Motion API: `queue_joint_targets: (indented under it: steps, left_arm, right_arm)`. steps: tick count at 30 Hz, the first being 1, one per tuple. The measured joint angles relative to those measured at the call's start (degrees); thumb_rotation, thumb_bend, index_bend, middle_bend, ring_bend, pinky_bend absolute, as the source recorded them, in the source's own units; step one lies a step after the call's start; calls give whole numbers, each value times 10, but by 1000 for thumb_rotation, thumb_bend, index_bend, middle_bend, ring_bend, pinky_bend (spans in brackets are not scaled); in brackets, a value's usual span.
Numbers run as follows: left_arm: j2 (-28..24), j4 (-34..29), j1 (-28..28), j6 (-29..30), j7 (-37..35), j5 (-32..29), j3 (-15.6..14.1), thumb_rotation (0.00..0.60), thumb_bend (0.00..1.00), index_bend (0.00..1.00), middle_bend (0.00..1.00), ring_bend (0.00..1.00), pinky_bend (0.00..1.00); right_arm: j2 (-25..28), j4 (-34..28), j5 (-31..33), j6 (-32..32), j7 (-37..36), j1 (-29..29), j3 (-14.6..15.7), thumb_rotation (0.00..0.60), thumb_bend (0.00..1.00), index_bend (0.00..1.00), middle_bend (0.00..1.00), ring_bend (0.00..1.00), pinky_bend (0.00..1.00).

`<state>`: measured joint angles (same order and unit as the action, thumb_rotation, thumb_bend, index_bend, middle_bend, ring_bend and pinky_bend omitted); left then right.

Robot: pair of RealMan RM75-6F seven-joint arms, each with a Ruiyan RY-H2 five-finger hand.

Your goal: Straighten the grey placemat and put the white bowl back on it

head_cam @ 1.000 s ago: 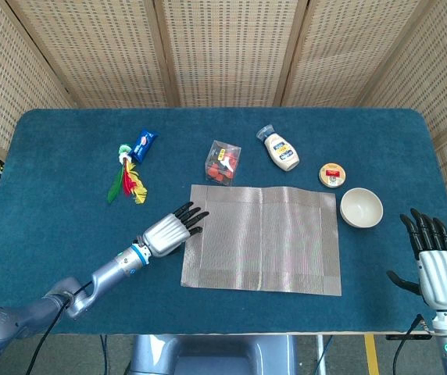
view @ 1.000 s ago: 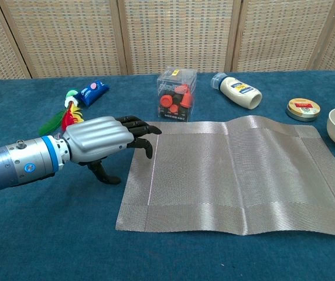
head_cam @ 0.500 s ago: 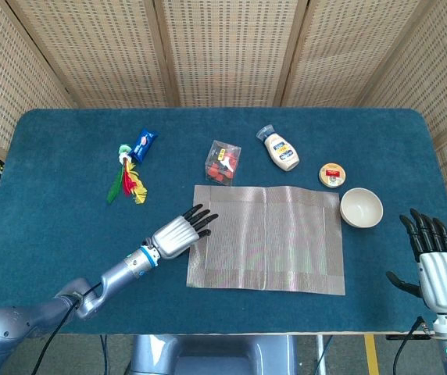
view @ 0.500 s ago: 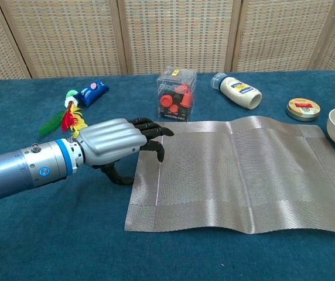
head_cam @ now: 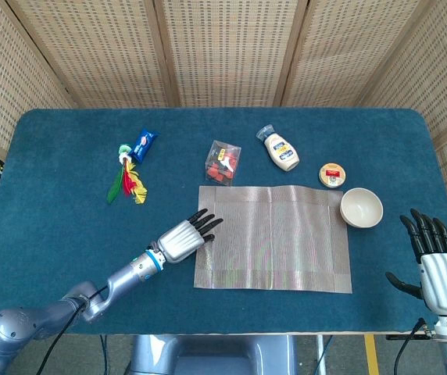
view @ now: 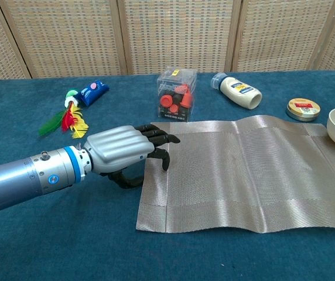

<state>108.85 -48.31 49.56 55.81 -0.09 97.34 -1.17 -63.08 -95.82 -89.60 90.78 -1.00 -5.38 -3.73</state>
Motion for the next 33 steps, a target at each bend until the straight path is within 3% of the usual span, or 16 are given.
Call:
queue_joint_targets:
  steps: [4,9,18,25,33]
  left_arm:
    - [4,1,1,-1,1,-5,0,600,580,403,0,0,0]
    - [9,4,3,-3,0,-10,0,600,583,478,0,0,0]
    - [18,5,1,4,-11,-24,8,600,580,773,0,0,0]
    - [5,-23,-7,23,-17,-25,7,600,579,788,0,0,0]
    - [-47,-106,-26,54,22,-17,-5,600,579,792,0,0,0]
  right_arm:
    - [1,-2,-4,1,-2,1,-1,600,0,73,0,0,0]
    - [2,-3,-8,2,-5,3,-1,600,0,76,0,0,0]
    - [3,-6,-17,9,-8,6,-2,600,0,81,0,0,0]
    - [4,-7,-25,11,-10,8,-1,600,0,86,0,0,0]
    - [4,-9,-32,14,-7,10,0,600,0,90,0,0,0]
